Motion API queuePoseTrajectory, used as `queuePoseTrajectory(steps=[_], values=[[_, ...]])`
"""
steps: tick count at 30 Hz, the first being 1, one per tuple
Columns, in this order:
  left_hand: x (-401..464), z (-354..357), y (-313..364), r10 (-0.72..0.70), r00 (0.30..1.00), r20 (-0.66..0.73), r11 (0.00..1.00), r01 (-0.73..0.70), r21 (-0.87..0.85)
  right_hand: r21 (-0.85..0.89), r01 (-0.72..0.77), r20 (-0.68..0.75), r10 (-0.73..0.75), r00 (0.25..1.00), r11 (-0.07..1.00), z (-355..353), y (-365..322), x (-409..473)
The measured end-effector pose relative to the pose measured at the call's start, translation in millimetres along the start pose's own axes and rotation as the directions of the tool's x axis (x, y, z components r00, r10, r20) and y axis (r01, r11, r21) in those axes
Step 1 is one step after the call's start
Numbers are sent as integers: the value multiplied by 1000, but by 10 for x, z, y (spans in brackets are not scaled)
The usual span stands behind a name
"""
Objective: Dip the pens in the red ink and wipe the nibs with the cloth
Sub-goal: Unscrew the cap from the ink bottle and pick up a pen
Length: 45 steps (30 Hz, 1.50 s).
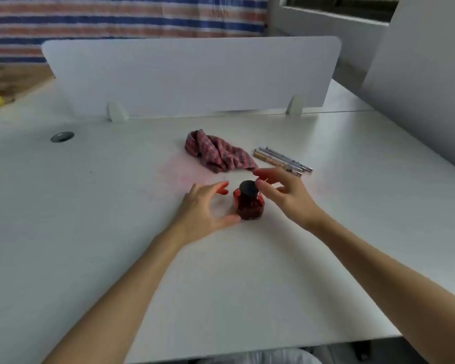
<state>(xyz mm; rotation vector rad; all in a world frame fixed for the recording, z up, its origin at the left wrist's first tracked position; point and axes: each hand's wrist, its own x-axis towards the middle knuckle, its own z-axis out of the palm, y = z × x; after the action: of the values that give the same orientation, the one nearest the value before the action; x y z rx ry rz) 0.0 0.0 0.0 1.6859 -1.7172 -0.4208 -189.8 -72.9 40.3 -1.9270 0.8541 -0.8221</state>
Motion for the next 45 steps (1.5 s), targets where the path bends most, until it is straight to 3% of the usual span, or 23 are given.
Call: queuePoseTrajectory(steps=[3,10,16,21,28,31,34,38,45], values=[[58,27,56,11,999,-37,1000,-10,18,72,4,7,-5,1000,997,89,39,15],[72,42,157,76,995,-66,997,-74,27,20,72,-61,-71,996,997,208,182,49],[76,29,149,99,993,-61,995,-99,8,-40,189,40,-187,981,981,174,245,107],[81,36,142,47,999,-24,999,-47,4,63,90,21,-91,996,994,105,294,102],[86,41,123,29,999,-16,999,-29,-21,136,56,75,-67,995,989,66,258,93],[86,52,123,49,998,-30,998,-49,-24,65,33,128,-42,991,997,127,199,100],[82,58,118,70,996,-54,997,-72,-25,-5,50,82,-49,995,999,172,207,111],[93,64,89,55,998,-36,998,-56,-15,39,76,8,-77,997,996,136,223,94],[91,61,94,47,998,-30,999,-47,-20,31,78,64,-79,995,997,142,204,92]])
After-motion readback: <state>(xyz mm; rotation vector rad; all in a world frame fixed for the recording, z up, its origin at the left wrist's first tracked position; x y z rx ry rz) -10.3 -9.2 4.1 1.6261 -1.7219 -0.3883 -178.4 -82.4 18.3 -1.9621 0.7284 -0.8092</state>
